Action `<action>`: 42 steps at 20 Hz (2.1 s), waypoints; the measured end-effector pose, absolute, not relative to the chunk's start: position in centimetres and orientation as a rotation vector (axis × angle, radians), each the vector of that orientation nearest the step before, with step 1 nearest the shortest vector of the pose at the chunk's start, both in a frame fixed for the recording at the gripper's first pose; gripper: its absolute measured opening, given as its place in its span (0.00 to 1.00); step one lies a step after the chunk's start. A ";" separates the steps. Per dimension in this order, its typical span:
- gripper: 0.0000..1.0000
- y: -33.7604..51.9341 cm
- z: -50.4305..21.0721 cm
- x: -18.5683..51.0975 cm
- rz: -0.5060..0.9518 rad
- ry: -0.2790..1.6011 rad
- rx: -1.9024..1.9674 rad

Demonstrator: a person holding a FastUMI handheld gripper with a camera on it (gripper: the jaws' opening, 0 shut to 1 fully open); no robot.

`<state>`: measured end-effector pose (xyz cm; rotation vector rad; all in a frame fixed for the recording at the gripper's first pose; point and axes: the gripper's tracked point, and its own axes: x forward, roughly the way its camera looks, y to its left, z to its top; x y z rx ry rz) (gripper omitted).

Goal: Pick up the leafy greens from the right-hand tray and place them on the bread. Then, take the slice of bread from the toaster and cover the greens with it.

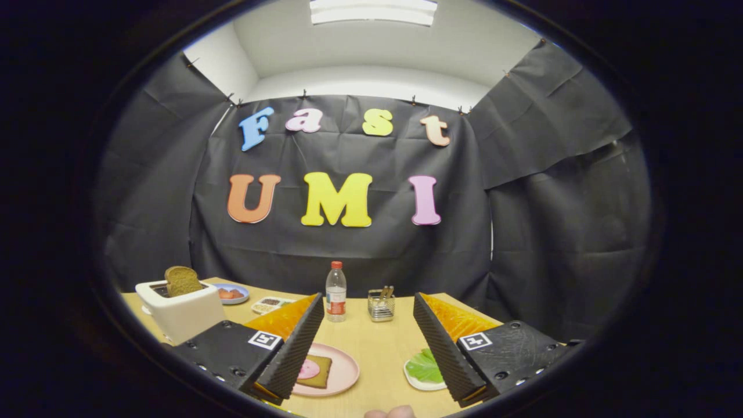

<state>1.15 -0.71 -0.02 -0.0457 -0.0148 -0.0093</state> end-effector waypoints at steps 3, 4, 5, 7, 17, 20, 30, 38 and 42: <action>0.95 -2.9 0.8 1.3 -0.038 -0.021 -0.059; 0.95 -3.9 0.9 1.5 -0.051 -0.014 -0.074; 0.95 -4.8 0.8 1.7 -0.054 0.000 -0.085; 0.95 -6.9 -0.3 2.1 -0.053 0.058 -0.075; 0.96 -18.5 -13.6 6.6 -0.144 0.524 0.475; 0.96 -21.0 -16.4 7.5 -0.210 0.576 0.505; 0.67 -21.6 -20.2 10.0 -0.222 0.673 0.688; 0.00 -22.6 -19.2 10.5 -0.218 0.643 0.631; 0.00 -21.4 -16.2 10.3 -0.166 0.579 0.630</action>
